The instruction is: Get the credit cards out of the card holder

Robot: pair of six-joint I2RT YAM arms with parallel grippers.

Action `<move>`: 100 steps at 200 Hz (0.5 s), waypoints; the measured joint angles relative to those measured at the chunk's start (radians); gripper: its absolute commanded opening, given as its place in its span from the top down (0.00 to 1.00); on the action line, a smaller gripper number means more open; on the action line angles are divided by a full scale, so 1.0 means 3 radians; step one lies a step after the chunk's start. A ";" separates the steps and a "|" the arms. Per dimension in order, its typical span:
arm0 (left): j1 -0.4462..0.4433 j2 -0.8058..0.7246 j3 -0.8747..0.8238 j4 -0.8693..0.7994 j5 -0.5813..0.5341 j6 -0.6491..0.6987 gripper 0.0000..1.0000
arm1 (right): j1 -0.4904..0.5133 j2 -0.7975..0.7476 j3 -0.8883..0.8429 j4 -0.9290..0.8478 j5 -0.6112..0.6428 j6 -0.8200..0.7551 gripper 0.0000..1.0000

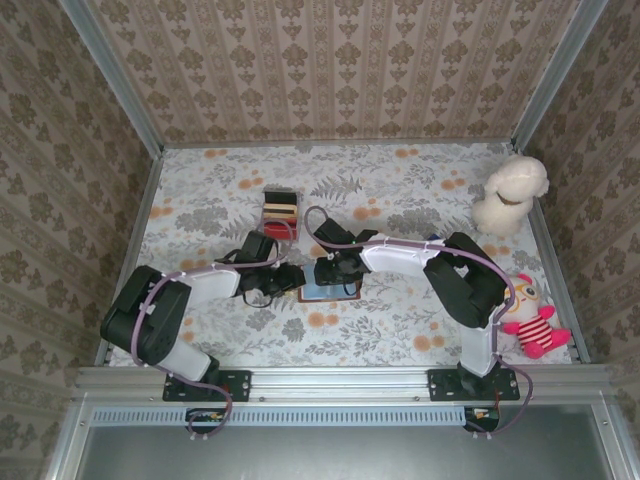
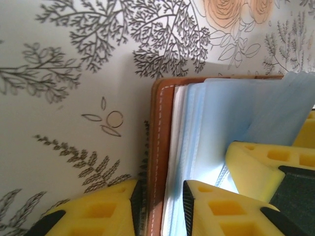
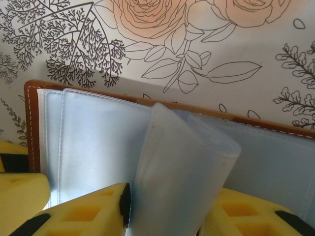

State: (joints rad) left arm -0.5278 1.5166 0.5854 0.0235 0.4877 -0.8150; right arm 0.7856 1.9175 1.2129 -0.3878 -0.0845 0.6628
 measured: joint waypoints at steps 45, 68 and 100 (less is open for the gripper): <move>0.0041 0.0019 -0.0001 0.0257 0.0156 0.0015 0.94 | -0.0107 -0.0062 -0.0148 0.0201 -0.0202 0.0013 0.63; 0.0041 0.0015 -0.0004 0.0399 0.0245 0.0028 0.99 | -0.0186 -0.0130 -0.0281 0.0367 -0.0318 0.0029 0.57; 0.0038 -0.0045 -0.0057 0.0619 0.0398 0.0024 1.00 | -0.0254 -0.0240 -0.0498 0.0698 -0.0543 0.0081 0.41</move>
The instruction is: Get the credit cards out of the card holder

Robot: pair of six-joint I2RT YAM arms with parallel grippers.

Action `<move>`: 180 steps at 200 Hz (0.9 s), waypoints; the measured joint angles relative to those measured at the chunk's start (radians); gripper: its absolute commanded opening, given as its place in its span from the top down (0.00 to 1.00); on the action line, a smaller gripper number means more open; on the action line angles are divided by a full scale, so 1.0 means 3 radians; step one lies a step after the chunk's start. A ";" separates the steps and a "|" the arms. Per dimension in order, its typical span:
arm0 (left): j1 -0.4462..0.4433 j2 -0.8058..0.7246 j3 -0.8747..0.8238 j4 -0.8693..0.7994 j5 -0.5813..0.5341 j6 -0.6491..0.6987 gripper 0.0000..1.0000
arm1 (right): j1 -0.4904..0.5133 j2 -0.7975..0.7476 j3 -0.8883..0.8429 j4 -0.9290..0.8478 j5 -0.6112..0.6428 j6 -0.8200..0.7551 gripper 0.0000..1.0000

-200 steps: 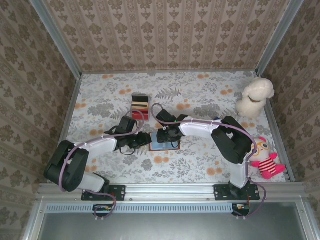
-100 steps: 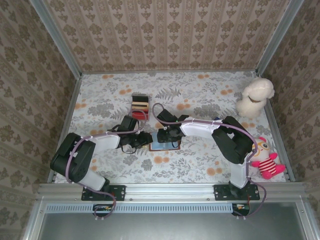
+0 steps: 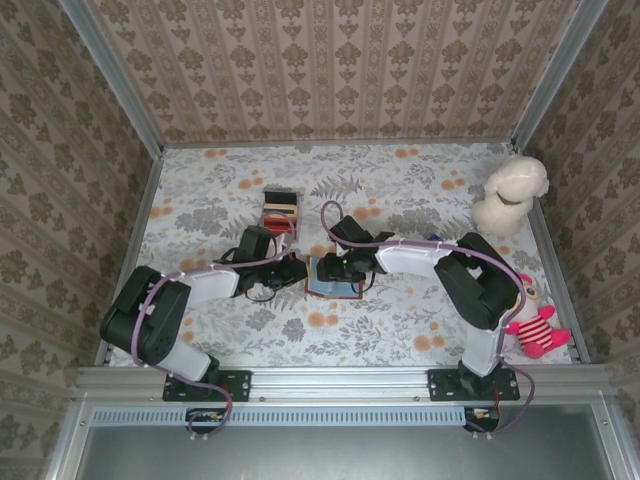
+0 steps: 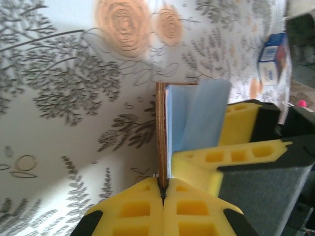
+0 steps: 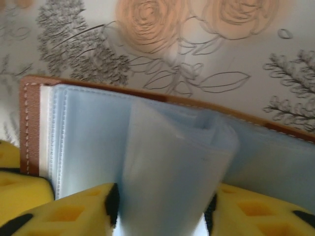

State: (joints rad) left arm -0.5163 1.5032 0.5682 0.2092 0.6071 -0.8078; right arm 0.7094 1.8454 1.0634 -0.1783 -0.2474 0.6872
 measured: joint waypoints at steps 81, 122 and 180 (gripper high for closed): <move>0.0000 -0.0116 -0.0167 0.0318 0.0144 -0.0043 1.00 | -0.0192 -0.0203 -0.0524 0.0895 -0.0622 0.0179 0.26; 0.0000 -0.0118 -0.0187 0.0454 0.0193 -0.0045 1.00 | -0.0281 -0.0215 -0.0632 0.1144 -0.0829 0.0395 0.23; 0.0000 -0.0163 -0.0205 0.0472 0.0201 0.0004 1.00 | -0.0314 -0.0198 -0.0618 0.1184 -0.0882 0.0743 0.16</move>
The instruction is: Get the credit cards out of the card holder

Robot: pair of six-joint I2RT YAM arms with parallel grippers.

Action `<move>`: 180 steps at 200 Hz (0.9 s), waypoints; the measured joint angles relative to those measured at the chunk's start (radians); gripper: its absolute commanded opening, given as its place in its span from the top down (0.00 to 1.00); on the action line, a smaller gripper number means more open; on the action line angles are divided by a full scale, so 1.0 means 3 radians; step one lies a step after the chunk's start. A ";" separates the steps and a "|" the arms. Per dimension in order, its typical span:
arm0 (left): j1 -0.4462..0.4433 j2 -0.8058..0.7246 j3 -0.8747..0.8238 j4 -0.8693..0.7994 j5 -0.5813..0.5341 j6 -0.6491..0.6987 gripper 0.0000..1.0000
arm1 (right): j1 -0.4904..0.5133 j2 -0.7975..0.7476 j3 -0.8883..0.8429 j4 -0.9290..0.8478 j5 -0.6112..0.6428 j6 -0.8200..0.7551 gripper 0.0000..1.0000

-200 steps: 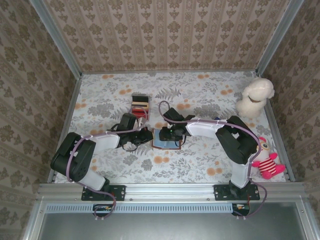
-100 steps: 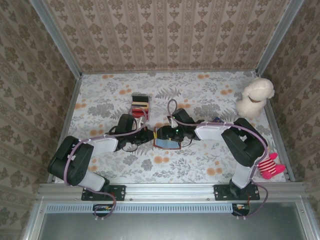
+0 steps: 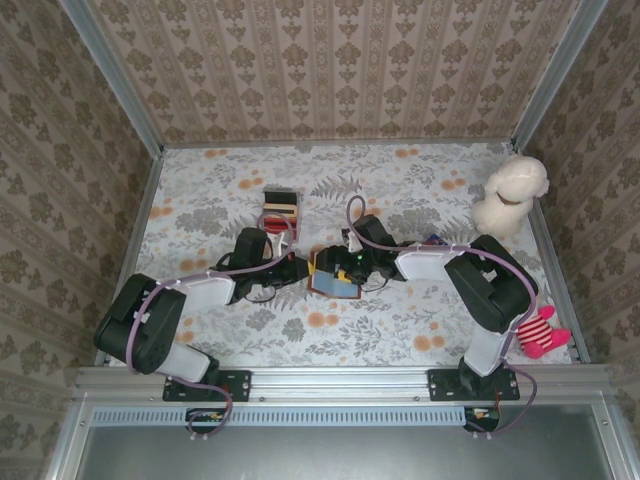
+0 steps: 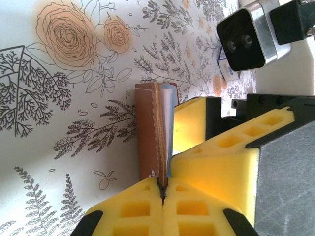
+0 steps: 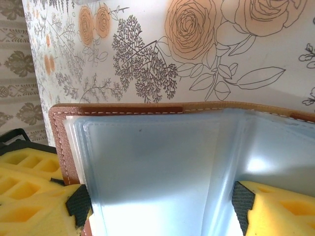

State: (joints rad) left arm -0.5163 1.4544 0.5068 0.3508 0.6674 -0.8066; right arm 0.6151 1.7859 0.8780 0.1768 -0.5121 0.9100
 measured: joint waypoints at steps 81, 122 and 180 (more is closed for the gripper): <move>-0.0011 -0.0011 -0.0010 0.0009 0.0061 0.0046 1.00 | 0.0004 0.0024 0.0193 -0.0374 0.0078 0.0106 0.22; -0.0034 -0.0011 -0.0010 -0.0005 0.0072 0.0056 1.00 | 0.0013 0.0053 0.0285 -0.0561 0.0174 0.0032 0.37; -0.0066 -0.0011 -0.0008 -0.0046 0.0083 0.0104 1.00 | 0.0015 0.0074 0.0286 -0.0690 0.0294 0.0005 0.57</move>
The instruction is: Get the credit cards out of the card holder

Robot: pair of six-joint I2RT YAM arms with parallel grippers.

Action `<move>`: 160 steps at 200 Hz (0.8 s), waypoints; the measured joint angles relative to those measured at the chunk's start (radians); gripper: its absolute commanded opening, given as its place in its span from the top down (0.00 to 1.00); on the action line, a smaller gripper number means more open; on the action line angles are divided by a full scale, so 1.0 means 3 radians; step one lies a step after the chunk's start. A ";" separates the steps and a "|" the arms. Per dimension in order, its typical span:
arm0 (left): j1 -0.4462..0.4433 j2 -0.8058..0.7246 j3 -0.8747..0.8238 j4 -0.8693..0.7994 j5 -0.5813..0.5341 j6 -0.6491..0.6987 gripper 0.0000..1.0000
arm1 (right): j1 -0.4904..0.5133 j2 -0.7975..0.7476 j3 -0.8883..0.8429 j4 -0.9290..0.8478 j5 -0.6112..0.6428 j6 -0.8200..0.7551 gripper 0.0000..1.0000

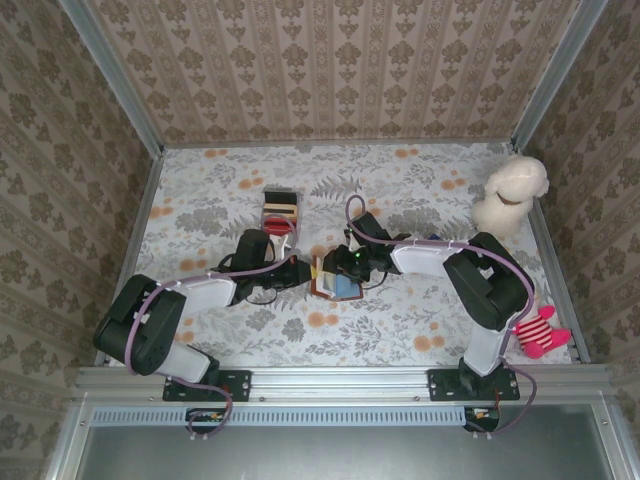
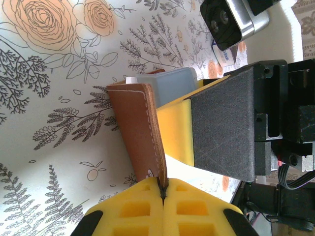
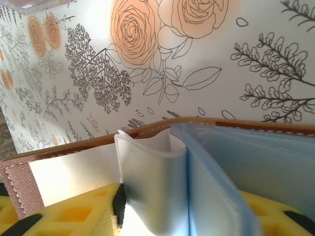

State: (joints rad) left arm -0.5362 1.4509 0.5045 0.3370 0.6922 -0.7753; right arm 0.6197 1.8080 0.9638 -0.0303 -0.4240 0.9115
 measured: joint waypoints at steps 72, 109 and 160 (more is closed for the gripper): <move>0.0033 0.0000 0.0177 -0.0482 -0.0102 0.0153 0.82 | 0.0001 -0.0200 0.0000 -0.0104 0.0028 -0.0081 0.19; 0.0117 -0.0045 0.0453 -0.1010 -0.0238 0.0356 0.49 | -0.0034 -0.0721 0.0000 -0.0230 0.0062 -0.0102 0.08; 0.0355 -0.0511 0.0889 -0.1965 -0.0716 0.0612 0.23 | -0.0201 -0.1348 0.0009 -0.0654 0.0498 -0.0481 0.00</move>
State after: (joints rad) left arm -0.4297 1.2976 0.7712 -0.2523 0.4774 -0.5919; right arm 0.5594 1.4036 0.9665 -0.2264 -0.2745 0.7673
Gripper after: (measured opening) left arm 0.711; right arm 0.997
